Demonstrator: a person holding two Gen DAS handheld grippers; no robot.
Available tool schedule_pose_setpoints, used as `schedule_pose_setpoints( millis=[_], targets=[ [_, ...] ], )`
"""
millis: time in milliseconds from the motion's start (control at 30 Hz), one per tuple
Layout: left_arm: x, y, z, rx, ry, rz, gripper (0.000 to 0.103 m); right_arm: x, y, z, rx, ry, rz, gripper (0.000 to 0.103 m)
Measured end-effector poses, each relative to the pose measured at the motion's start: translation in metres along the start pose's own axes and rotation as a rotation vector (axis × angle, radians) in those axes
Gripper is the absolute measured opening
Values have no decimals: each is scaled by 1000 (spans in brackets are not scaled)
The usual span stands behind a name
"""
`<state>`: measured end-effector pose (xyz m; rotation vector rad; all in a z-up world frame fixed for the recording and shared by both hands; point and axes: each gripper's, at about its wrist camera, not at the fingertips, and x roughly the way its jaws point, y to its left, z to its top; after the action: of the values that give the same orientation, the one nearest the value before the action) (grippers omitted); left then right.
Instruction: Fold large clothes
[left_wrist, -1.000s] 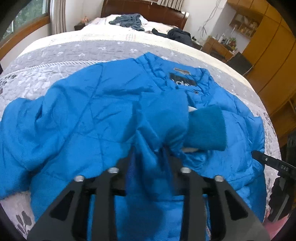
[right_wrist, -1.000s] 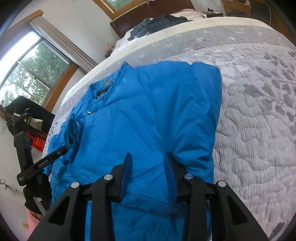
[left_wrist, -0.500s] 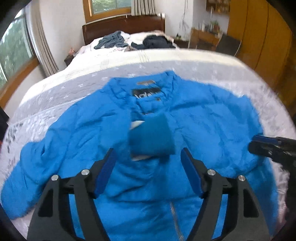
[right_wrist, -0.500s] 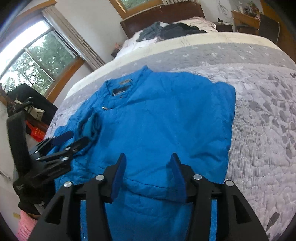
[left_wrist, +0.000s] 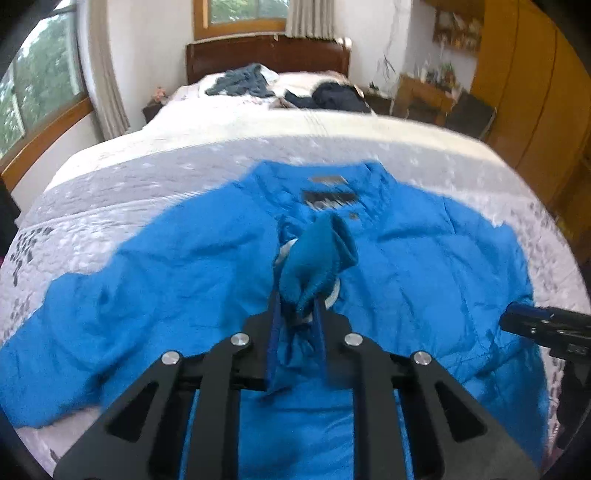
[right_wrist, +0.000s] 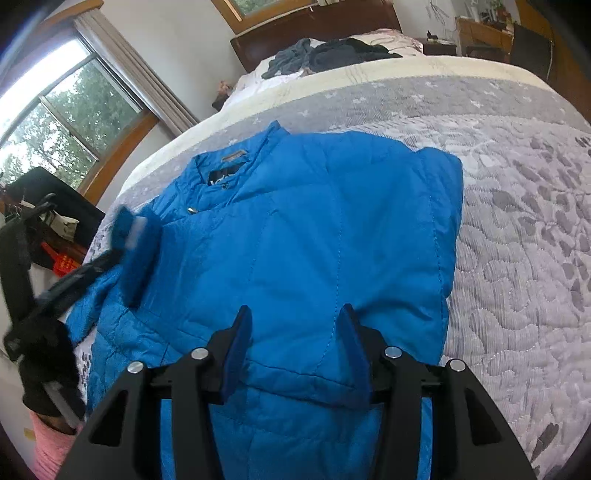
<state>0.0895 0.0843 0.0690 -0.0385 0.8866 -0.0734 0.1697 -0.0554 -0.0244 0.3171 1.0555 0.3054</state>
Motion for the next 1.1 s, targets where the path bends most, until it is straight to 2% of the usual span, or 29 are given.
schedule_pose_setpoints(
  millis=[67,233,333,433,533,600,700,833,967,1100],
  targets=[
    [-11,24,-1,-30,-16,28,12,0,-1,0,4,1,-1,50],
    [-18,97,-11,-159,-2,132,15,3,-3,-2,13,8,-6,50],
    [-23,126,-17,-219,-2,160,14,-1,1,-2,5,-2,-28,50],
    [-29,123,-17,-223,-11,121,14,-12,15,-2,-27,-31,-5,51],
    [-25,95,-15,-185,-2,30,23,-19,30,-5,-62,-42,30,51],
    [-15,74,-13,-152,25,-26,24,-19,36,-6,-76,-35,36,51],
    [7,56,-14,-114,65,-34,24,-8,34,-7,-76,-5,26,52],
    [45,67,-22,-155,145,-30,24,15,15,-5,-20,48,20,51],
    [48,74,-26,-161,133,-60,24,27,4,-7,0,60,55,51],
    [39,81,-26,-188,130,-88,25,22,8,-8,-4,43,40,51]
  ],
)
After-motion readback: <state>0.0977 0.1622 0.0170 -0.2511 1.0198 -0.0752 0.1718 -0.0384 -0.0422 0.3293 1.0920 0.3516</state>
